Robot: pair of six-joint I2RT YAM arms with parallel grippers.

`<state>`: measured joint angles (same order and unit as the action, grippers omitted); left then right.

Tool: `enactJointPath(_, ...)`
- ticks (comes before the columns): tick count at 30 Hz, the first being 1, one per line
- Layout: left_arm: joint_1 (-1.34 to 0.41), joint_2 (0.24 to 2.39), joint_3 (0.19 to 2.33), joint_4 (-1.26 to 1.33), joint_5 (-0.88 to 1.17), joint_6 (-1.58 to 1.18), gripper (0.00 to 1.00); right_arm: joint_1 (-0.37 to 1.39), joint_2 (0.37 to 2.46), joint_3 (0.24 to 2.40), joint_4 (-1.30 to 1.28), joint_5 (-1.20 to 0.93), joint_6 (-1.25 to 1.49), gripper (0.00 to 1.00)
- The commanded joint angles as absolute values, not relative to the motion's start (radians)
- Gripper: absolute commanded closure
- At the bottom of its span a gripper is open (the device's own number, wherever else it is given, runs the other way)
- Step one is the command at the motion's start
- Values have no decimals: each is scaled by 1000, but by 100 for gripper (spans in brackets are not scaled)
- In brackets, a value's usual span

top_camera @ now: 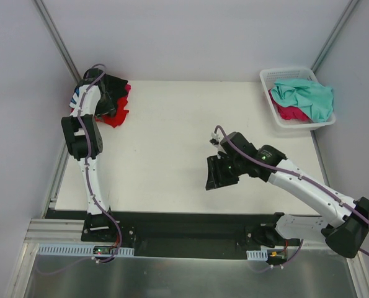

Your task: Fold and stack the t-shirts

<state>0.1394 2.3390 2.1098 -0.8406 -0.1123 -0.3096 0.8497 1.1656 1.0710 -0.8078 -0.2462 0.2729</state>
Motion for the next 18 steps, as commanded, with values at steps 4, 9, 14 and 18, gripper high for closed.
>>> enactJointPath(4, 147, 2421, 2233, -862, -49, -333, 56, 851, 1118, 1094, -862, -215, 278, 52)
enactJointPath(9, 141, 2467, 2260, -862, -14, -350, 56, 851, 1114, 1101, -873, -210, 276, 52)
enactJointPath(14, 130, 2464, 2275, -862, -2, -363, 57, 851, 1114, 1089, -874, -209, 279, 52)
enactJointPath(18, 129, 2409, 2257, -859, 43, -371, 57, 850, 1132, 1095, -871, -196, 281, 52)
